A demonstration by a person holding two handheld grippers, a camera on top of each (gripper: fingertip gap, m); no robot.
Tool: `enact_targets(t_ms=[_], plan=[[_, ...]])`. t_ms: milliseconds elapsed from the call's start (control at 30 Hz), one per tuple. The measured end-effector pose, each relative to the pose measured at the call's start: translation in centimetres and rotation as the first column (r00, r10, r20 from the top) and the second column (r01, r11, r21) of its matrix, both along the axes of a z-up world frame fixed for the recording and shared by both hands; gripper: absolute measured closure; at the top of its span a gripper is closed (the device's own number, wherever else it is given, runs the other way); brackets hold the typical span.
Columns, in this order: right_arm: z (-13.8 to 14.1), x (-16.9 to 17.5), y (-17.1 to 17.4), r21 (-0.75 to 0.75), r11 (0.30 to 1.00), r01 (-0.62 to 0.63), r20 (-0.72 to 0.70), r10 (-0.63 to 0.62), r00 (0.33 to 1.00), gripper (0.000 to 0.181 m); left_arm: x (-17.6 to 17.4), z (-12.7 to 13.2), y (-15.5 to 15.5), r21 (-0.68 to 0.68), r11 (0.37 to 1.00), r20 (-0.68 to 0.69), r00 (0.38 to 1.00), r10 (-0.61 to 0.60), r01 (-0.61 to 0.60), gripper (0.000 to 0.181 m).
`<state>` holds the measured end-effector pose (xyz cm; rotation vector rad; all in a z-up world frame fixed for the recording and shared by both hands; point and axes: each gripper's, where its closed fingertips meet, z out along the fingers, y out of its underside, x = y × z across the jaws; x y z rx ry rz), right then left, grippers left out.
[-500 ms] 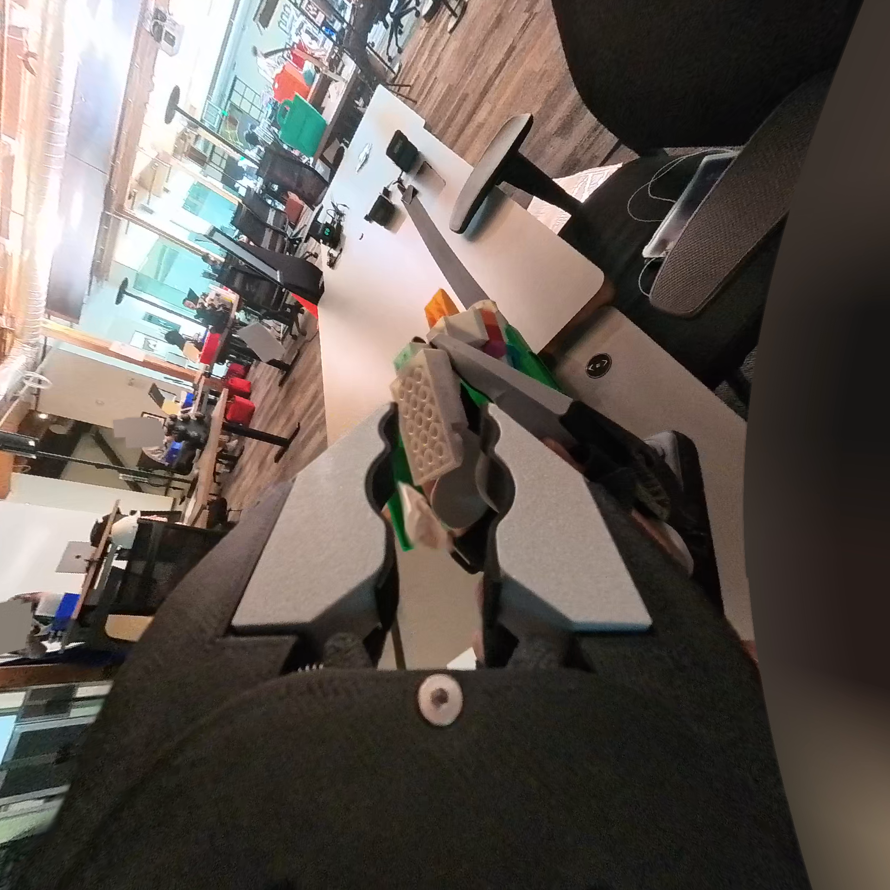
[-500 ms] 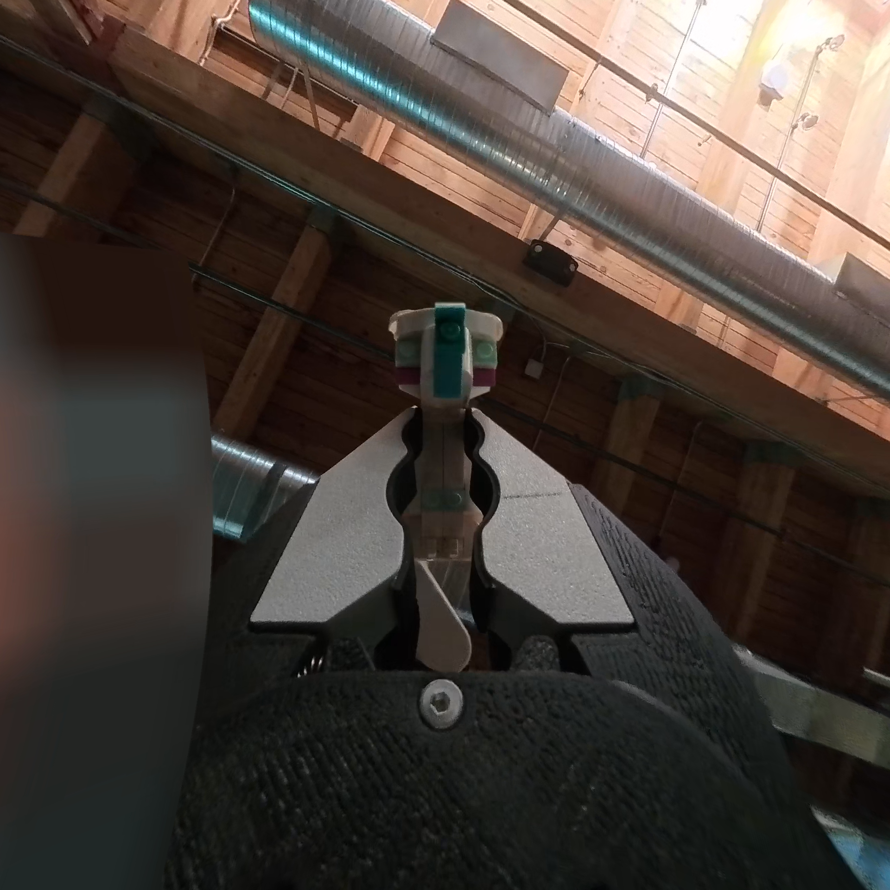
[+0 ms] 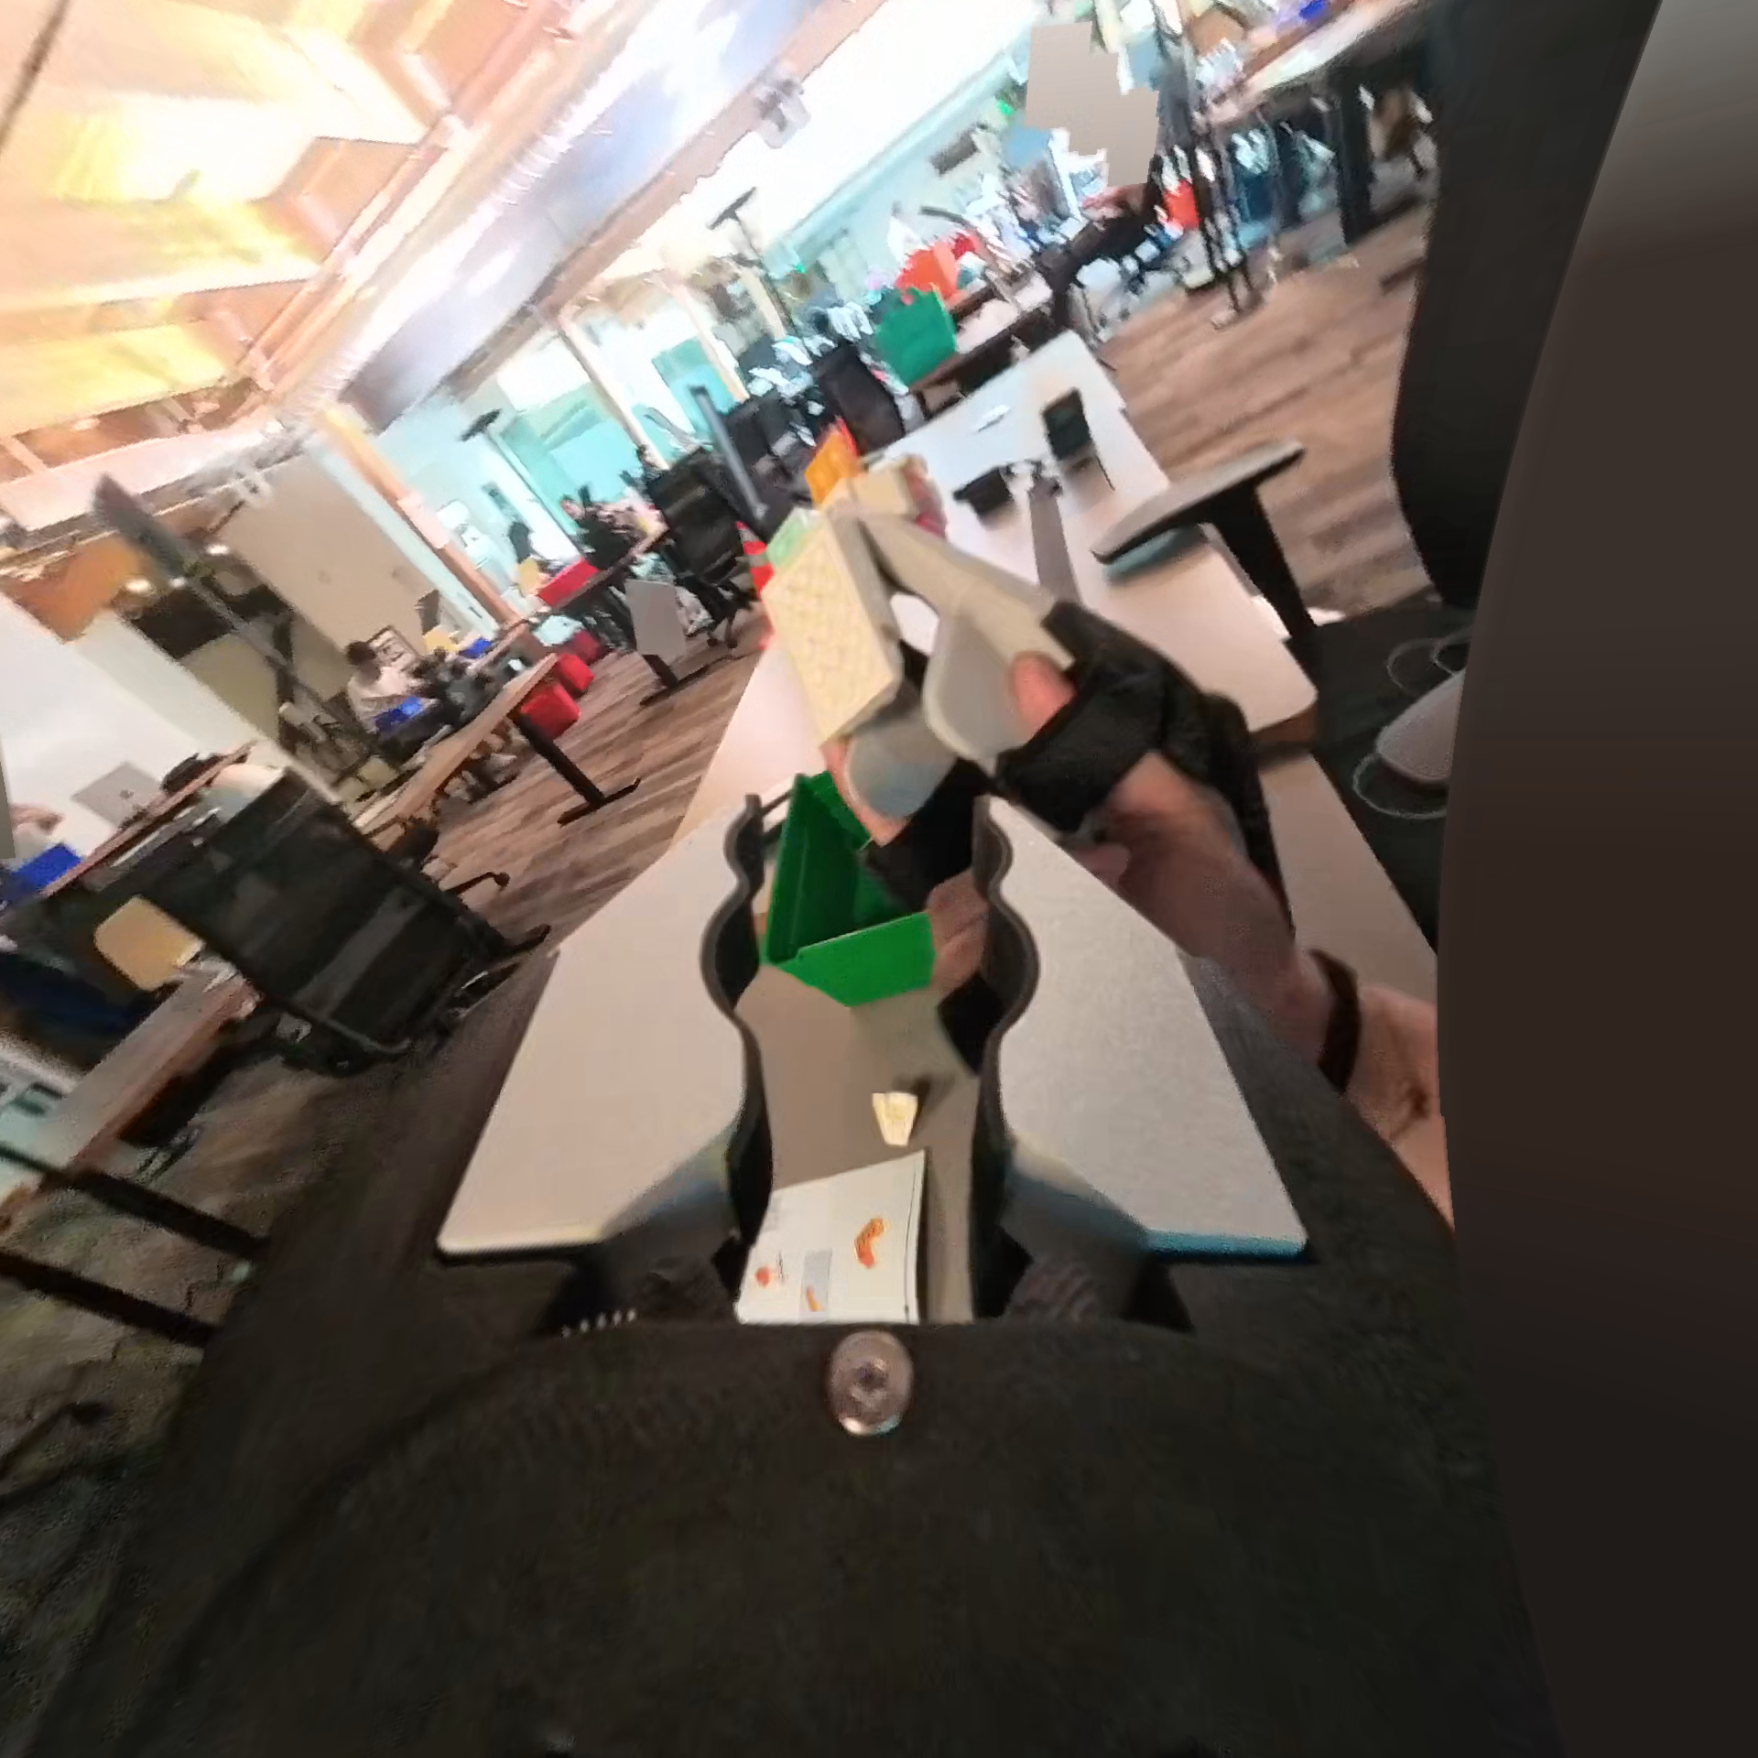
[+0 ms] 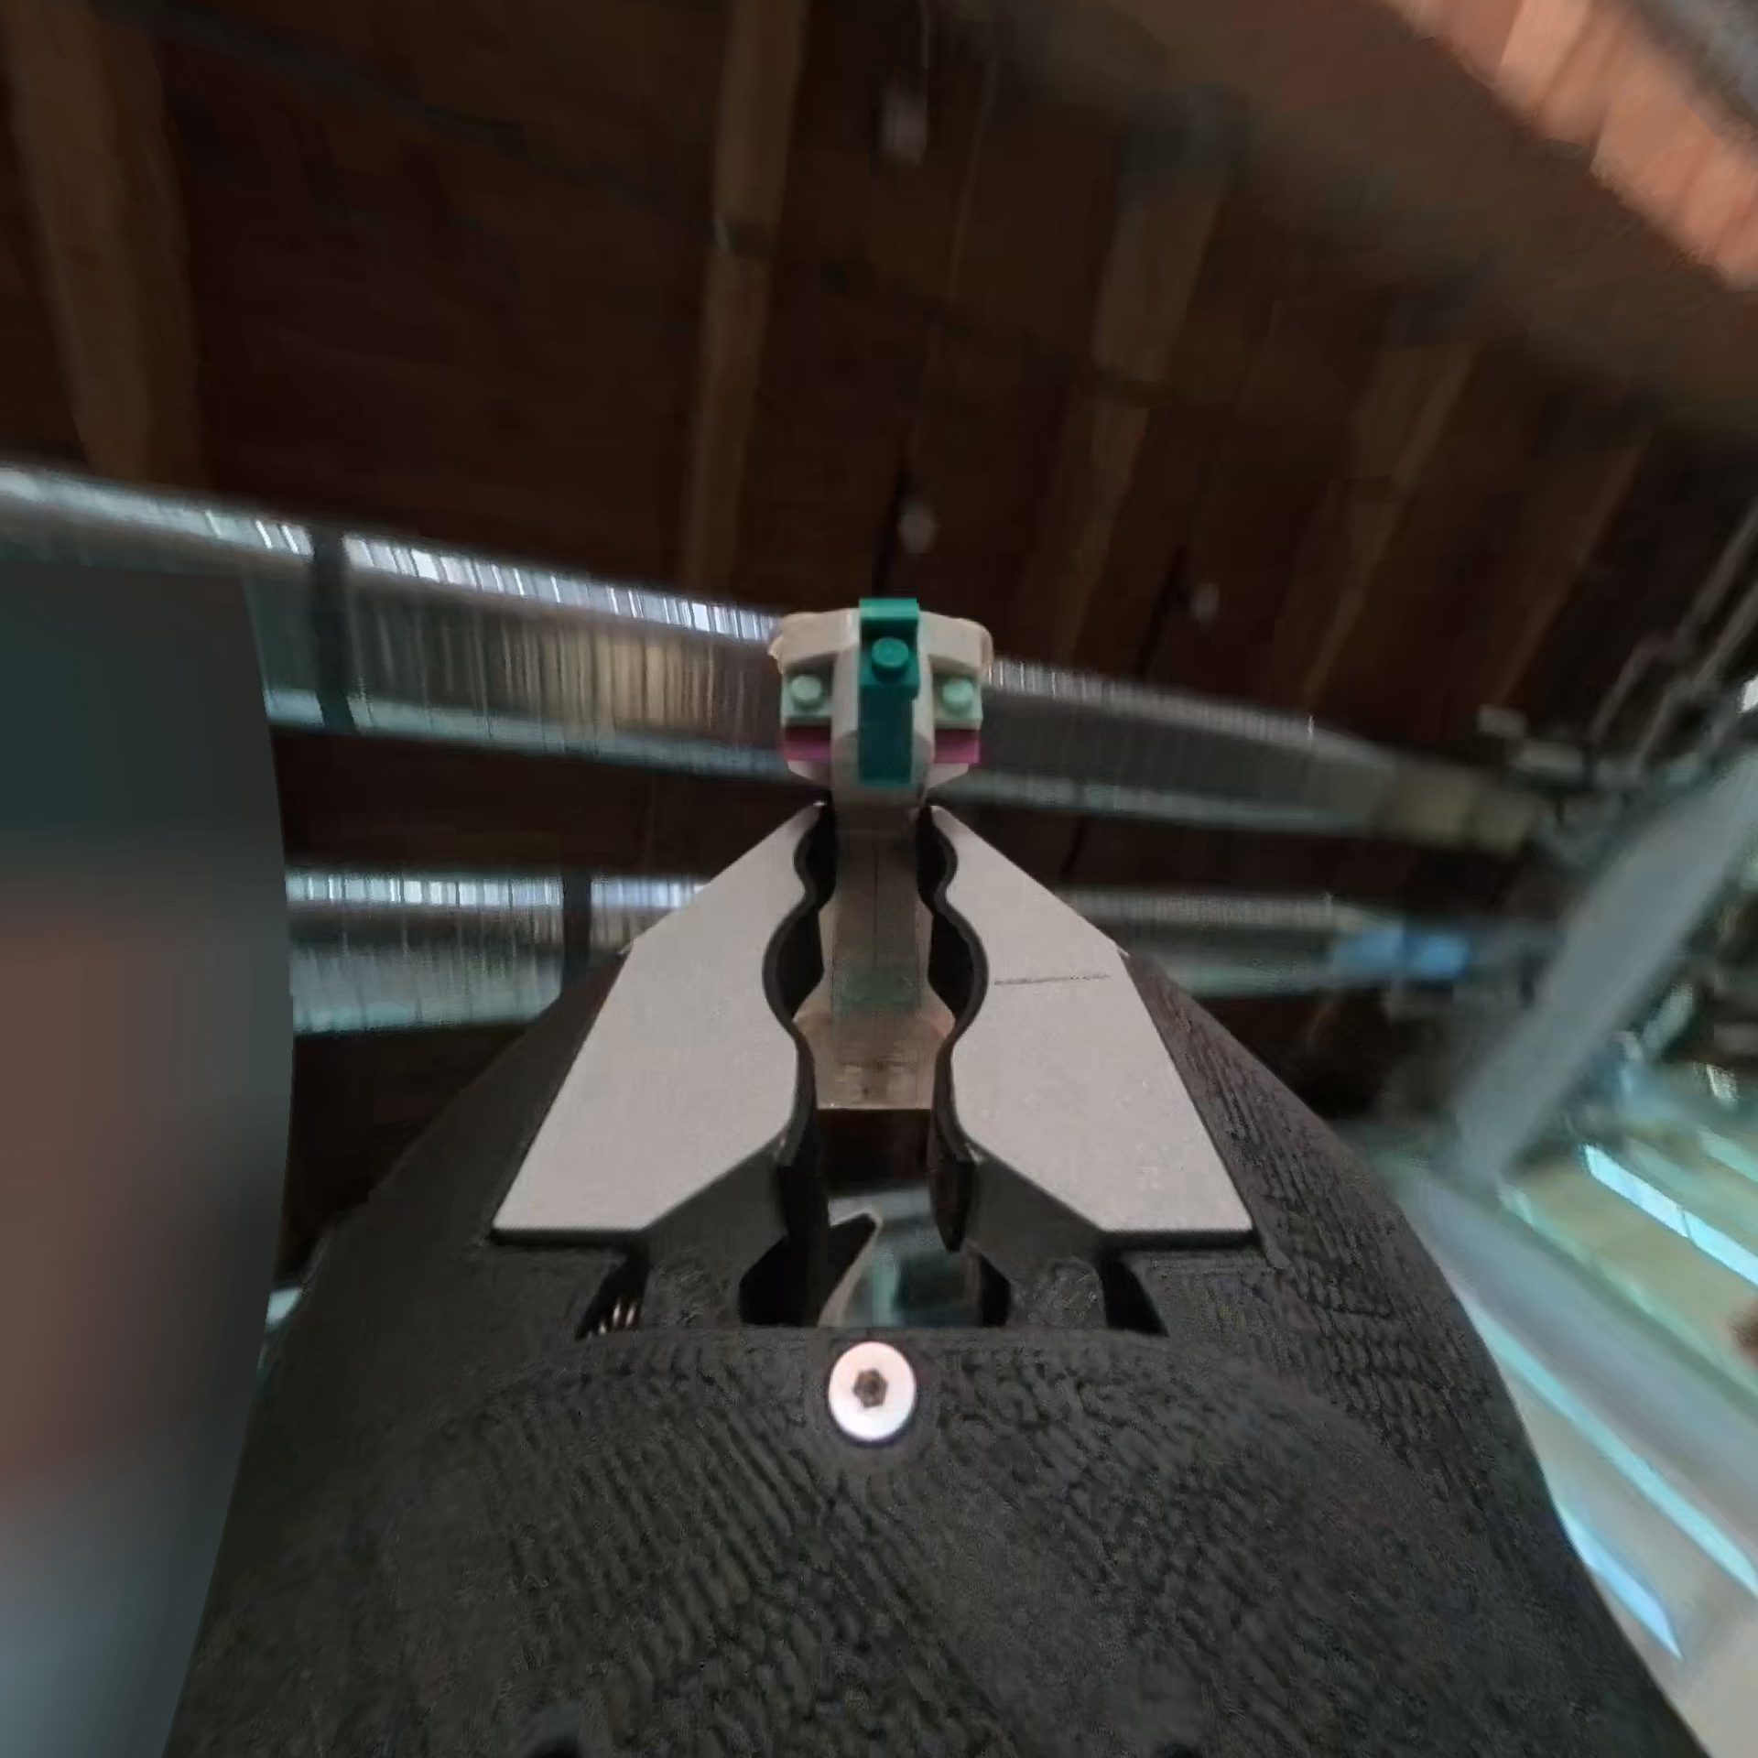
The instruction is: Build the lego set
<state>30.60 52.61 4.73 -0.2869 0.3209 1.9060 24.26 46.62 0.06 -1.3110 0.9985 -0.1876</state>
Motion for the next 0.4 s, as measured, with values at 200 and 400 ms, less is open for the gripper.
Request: enact_targets(t_ms=[200,400], plan=[[-4.4,-6.5,-1.4,0.069,0.98,-0.186,0.581,0.112,0.806,0.167,-5.8,-4.4,-2.6,-0.087,0.996,0.299,0.954,0.029,-0.003,0.138],[-9.7,-8.4,-2.3,0.77,0.621,0.145,0.619,-0.782,0.064,0.167,-8.6,-8.1,-3.9,-0.279,0.954,0.548,0.834,0.063,0.112,0.129]])
